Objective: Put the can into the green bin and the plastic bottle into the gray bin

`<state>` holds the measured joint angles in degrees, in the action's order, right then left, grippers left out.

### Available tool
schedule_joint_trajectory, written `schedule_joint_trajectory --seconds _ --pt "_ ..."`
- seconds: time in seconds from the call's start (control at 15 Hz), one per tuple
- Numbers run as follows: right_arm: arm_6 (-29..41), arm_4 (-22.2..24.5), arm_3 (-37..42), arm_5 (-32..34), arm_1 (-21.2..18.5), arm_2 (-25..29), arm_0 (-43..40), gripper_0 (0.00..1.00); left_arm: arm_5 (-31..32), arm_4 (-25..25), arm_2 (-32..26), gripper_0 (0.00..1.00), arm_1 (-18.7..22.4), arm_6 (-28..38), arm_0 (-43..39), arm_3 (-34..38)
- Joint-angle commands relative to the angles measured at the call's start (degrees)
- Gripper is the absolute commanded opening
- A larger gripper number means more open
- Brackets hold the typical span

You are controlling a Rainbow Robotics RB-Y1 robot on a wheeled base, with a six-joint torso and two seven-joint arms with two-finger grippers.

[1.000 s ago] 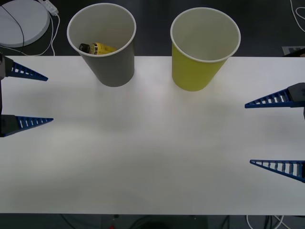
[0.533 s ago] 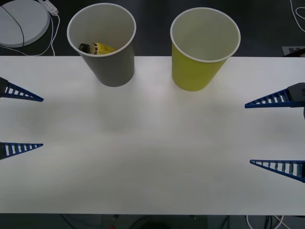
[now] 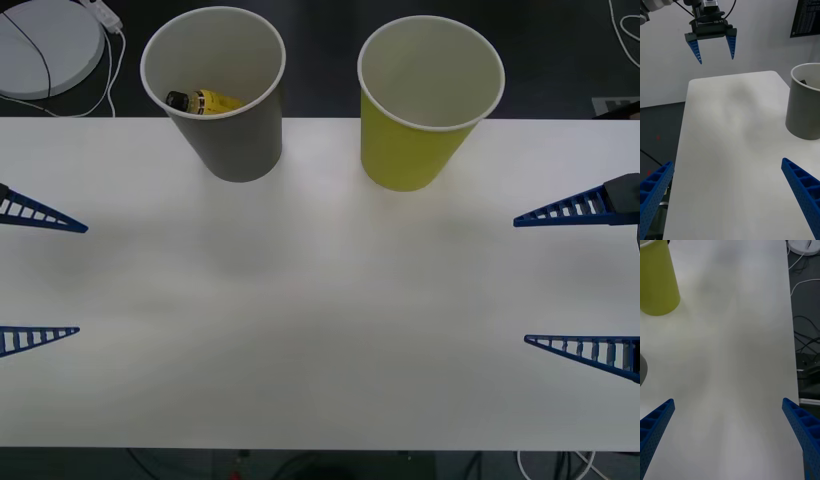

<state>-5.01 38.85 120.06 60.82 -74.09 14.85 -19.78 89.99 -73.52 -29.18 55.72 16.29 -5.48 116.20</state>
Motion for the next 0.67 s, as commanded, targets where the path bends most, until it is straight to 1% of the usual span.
schedule_joint_trajectory --seconds 0.07,0.67 --pt "0.0 0.0 0.0 0.0 0.0 0.0 0.0 1.0 0.01 0.4 0.0 1.0 0.0 -0.65 -0.41 -0.01" --pt "0.0 0.0 0.0 0.0 0.0 0.0 0.0 1.0 0.01 0.4 0.18 1.0 -0.09 -1.44 -0.41 0.08"
